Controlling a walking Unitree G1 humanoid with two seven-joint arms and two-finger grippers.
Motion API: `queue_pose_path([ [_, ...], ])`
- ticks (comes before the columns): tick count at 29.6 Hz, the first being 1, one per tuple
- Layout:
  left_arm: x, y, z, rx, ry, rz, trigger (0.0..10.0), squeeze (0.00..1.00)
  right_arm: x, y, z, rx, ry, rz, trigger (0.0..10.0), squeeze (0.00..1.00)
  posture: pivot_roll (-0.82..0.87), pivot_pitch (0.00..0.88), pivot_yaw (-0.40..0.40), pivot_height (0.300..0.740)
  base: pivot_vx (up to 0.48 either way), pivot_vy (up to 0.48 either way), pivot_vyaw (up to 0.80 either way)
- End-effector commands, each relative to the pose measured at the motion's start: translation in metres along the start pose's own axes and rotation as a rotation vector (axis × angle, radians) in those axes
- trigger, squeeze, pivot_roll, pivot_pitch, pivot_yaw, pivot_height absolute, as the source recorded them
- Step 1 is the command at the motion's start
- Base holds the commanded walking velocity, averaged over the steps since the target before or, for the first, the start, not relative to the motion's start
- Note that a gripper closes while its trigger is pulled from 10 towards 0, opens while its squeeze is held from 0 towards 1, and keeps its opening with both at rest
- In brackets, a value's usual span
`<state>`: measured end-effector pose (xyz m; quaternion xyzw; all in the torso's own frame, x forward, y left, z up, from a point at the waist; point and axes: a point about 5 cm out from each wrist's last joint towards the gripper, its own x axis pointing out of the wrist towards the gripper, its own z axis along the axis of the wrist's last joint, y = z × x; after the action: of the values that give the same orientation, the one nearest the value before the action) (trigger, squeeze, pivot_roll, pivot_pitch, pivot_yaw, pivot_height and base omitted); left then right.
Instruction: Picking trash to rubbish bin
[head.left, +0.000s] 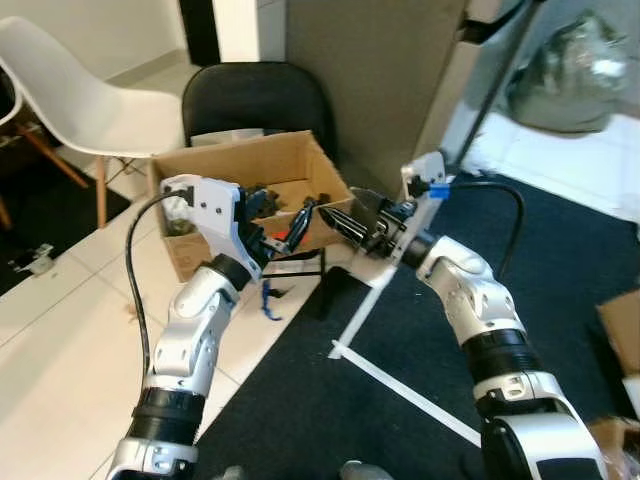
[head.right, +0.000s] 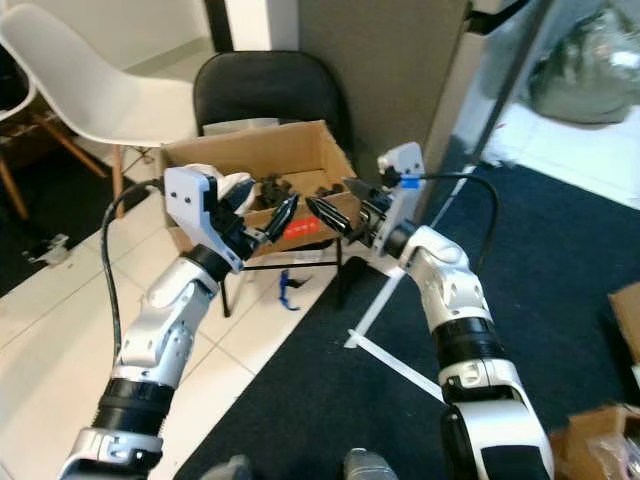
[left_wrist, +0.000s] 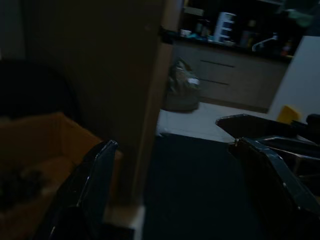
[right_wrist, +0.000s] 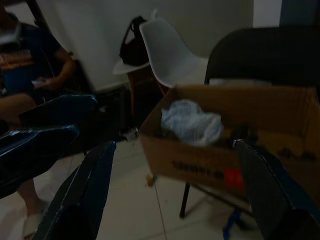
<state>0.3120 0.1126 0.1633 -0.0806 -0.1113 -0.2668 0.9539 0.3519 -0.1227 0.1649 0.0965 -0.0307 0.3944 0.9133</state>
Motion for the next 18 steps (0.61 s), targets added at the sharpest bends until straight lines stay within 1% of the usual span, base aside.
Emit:
queue_pose_path([
  [1,-0.0044,0.0024,-0.0039,0.0,0.012,0.012,10.0,0.0,0.0046,0.0063,-0.0023,0.001,0.01,0.027,10.0,0.0,-0.03,0.0,-0.053,0.74,-0.476,0.0,0.0],
  [18,-0.004,0.0018,-0.0052,0.001,0.01,0.007,10.0,0.0,0.0044,0.0062,-0.0039,-0.001,0.019,0.026,10.0,0.0,-0.03,0.0,-0.057,0.74,-0.475,0.0,0.0],
])
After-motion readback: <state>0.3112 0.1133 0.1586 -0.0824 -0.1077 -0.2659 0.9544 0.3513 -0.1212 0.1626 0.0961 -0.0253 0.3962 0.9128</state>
